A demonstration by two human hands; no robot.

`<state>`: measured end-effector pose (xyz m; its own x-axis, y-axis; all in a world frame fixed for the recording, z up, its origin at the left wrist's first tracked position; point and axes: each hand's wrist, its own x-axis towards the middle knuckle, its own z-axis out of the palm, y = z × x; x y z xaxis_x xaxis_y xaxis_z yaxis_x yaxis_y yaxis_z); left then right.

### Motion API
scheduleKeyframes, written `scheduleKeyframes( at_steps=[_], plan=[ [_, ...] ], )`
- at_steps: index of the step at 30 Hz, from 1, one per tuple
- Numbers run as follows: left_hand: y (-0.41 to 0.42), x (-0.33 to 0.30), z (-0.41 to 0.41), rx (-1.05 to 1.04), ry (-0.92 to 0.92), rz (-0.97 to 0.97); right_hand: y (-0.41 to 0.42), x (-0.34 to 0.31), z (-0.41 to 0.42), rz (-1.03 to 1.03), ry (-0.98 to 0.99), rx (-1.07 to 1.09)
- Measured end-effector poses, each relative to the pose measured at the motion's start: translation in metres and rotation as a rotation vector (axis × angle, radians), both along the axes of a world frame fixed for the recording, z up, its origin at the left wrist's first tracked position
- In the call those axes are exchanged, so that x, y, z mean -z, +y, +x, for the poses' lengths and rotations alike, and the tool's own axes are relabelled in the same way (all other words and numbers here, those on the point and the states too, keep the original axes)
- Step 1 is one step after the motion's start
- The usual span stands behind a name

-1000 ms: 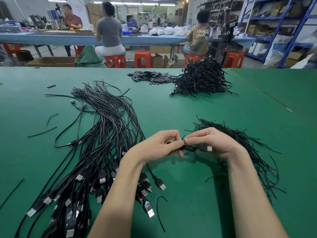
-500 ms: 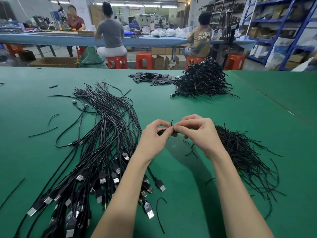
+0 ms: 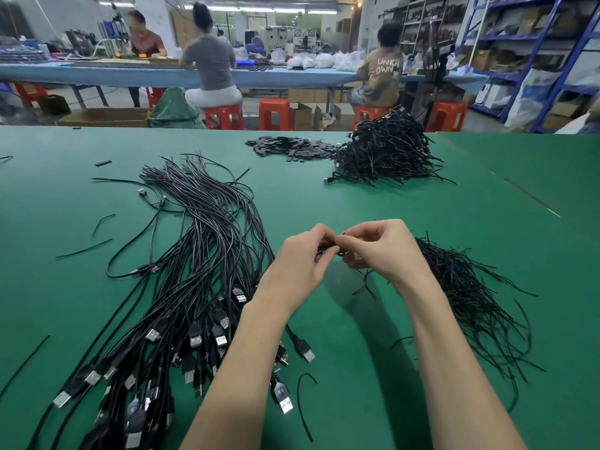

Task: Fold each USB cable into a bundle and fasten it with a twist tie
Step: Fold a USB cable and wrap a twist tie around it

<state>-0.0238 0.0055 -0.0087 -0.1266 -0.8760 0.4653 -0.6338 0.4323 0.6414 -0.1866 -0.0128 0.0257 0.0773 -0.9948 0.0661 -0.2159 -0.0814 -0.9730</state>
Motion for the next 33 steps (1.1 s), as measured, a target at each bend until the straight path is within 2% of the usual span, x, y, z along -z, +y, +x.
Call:
scheduleKeyframes(
  at_steps=[4,6,9,11,13,17,21,26,28,31,33],
  plan=[
    [0.0,-0.003,0.0,-0.027,0.126,0.112,0.0,0.006,0.0,-0.148,0.195,-0.03],
    [-0.001,-0.009,0.003,-0.008,0.384,0.321,0.001,0.008,0.002,-0.248,0.204,-0.035],
    [-0.002,-0.017,0.006,0.13,0.982,0.67,0.0,0.009,0.004,-0.363,0.199,-0.035],
    [-0.002,-0.017,0.007,0.154,1.183,0.769,0.001,0.01,0.006,-0.38,0.214,-0.036],
    [-0.002,-0.016,0.005,0.146,1.285,0.801,0.0,0.011,0.006,-0.381,0.23,-0.024],
    [-0.002,-0.013,-0.004,0.127,1.41,0.775,0.0,0.01,0.006,-0.392,0.219,-0.008],
    [-0.005,-0.007,-0.009,0.107,1.413,0.621,-0.001,0.008,0.008,-0.36,0.158,-0.009],
    [-0.006,-0.006,-0.009,0.183,1.418,0.377,0.0,0.014,0.016,-0.135,-0.261,-0.089],
    [-0.005,-0.004,-0.002,0.21,1.347,0.434,0.0,0.014,0.019,-0.137,-0.286,-0.098],
    [-0.001,-0.003,0.011,0.329,1.319,0.657,-0.002,0.01,0.02,-0.211,-0.161,-0.102],
    [0.0,-0.002,0.015,0.358,1.32,0.69,-0.002,0.009,0.02,-0.234,-0.104,-0.109]
  ],
)
